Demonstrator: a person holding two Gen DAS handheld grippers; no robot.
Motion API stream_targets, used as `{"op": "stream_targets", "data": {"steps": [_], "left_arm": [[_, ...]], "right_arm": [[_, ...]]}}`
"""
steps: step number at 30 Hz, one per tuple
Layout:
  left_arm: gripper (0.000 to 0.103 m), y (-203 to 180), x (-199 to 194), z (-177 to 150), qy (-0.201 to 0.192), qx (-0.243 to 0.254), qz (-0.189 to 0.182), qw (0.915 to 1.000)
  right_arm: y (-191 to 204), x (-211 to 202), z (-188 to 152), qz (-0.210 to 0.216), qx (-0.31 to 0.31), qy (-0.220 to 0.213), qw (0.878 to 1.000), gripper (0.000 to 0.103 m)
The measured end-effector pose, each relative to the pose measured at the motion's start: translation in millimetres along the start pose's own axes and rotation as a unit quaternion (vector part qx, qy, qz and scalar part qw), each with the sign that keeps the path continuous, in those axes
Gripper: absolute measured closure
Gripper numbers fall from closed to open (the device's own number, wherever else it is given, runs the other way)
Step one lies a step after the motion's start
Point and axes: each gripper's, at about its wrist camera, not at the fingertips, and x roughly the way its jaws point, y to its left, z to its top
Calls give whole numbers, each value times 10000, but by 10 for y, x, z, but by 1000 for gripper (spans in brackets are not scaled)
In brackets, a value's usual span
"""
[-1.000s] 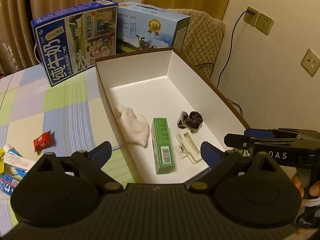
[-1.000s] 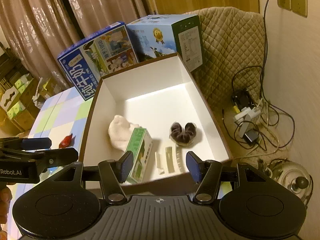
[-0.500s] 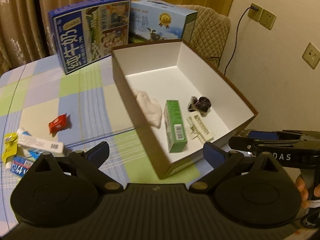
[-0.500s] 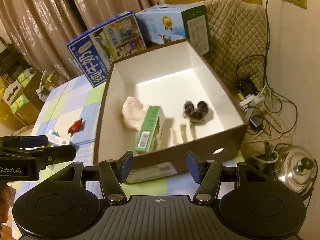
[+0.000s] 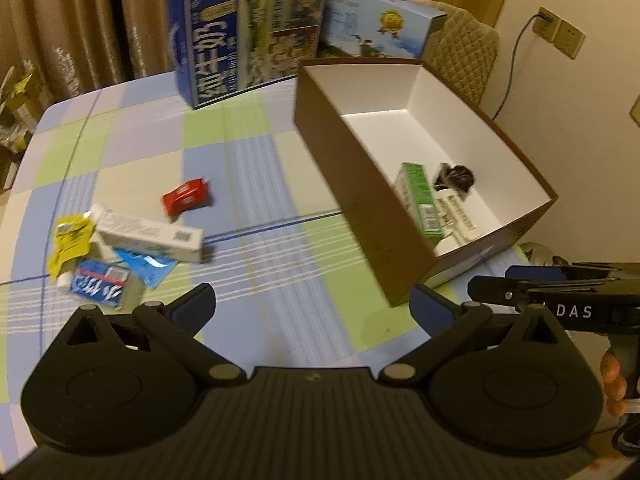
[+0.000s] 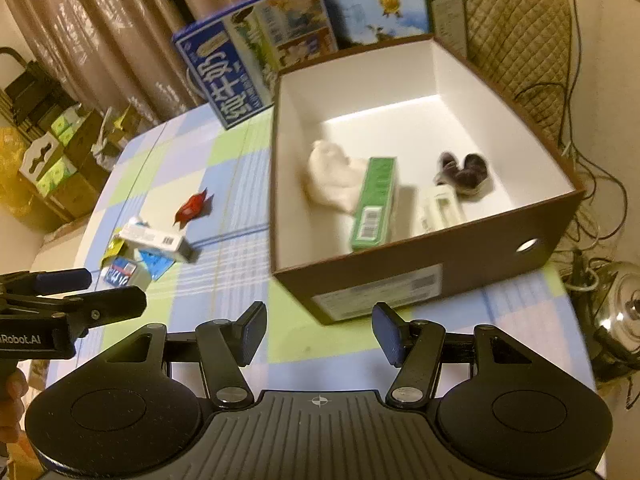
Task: Organize objects
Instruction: 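Withdraw both tools from the box toward the remaining items, then grasp the white toothpaste box with the right tool while the left tool grasps the yellow packet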
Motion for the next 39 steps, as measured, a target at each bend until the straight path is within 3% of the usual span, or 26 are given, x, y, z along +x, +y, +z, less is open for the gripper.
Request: {"op": "stream_targets", "data": {"steps": [5, 13, 23, 34, 39], "left_arm": [[1, 298, -93, -117, -15, -101, 132, 9999], [1, 868, -167, -327, 88, -463, 484, 9977], [1, 1706, -153, -407, 48, -977, 977, 9904], [2, 2396, 109, -275, 151, -1308, 1187, 9842], [2, 2584, 294, -186, 247, -1355, 1188, 9833]], "right_arm": [[261, 101, -85, 98, -192, 49, 9998, 47], [740, 364, -121, 674, -436, 51, 9968, 47], [1303, 907, -6, 886, -1133, 14, 9896, 47], [1898, 1573, 280, 782, -2305, -187, 9697, 47], [2055, 1908, 355, 721, -2760, -42, 9584, 47]]}}
